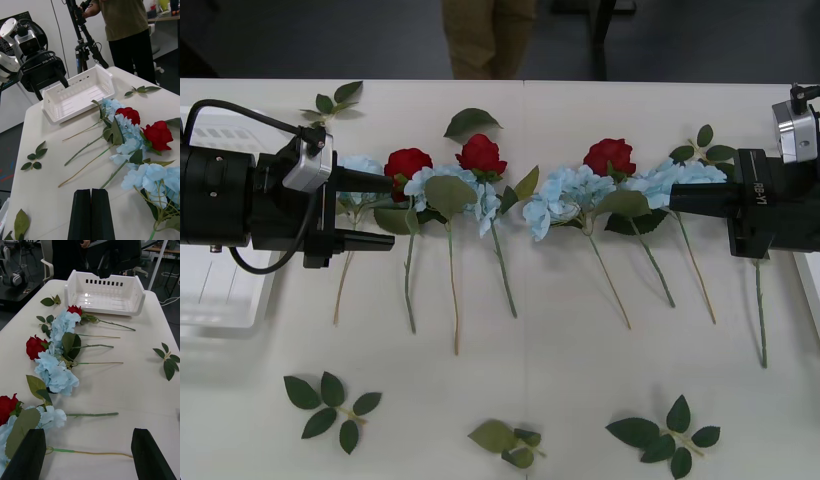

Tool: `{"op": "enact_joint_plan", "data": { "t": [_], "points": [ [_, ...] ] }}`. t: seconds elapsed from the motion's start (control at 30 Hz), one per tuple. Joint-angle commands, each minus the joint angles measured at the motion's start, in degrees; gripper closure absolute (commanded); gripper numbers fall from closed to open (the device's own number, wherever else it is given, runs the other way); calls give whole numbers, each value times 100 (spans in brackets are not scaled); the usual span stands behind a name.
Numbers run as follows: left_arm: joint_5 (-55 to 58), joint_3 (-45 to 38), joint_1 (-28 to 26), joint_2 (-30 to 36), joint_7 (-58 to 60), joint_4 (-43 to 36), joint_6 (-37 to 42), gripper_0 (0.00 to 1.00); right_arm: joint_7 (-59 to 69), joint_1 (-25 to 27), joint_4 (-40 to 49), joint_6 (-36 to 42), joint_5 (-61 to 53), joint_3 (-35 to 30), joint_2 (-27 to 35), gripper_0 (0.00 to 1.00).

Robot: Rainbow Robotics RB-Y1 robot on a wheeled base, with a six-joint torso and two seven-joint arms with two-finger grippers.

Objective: Place the red flowers into the right box and the blue flowers into the left box. If a person shows an open palm, hand one flower to the person first, then continue sorting.

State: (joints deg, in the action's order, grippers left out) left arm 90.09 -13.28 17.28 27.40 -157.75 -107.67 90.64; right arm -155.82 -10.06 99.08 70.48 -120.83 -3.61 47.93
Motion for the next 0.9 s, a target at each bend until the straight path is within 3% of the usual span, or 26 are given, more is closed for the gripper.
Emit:
{"op": "enact_joint_plan", "data": {
  "t": [0.03,0.3,0.33,0.53,0.7,0.83,0.9],
  "points": [
    [26,212,-427,-94,275,105,-29,34,82,-110,14,-52,-90,-140,-161,100],
    [343,159,-207,161,280,360,-47,34,82,-110,14,-52,-90,-140,-161,100],
    [351,177,-181,222,473,352,-64,34,82,171,-117,-52,-46,27,-337,100],
    [202,669,-76,1180,3303,-229,-680,34,82,180,-153,-219,-107,35,-91,100],
    [-580,1126,91,2244,7004,-1195,-855,34,82,180,-153,-597,262,35,577,100],
    [-1055,1732,425,2956,9183,-1521,-812,34,1098,180,-284,-887,991,35,1139,100],
    [-1178,2023,601,3202,9702,-1503,-750,34,1617,180,-399,-878,1317,35,1342,100]
  ]
}}
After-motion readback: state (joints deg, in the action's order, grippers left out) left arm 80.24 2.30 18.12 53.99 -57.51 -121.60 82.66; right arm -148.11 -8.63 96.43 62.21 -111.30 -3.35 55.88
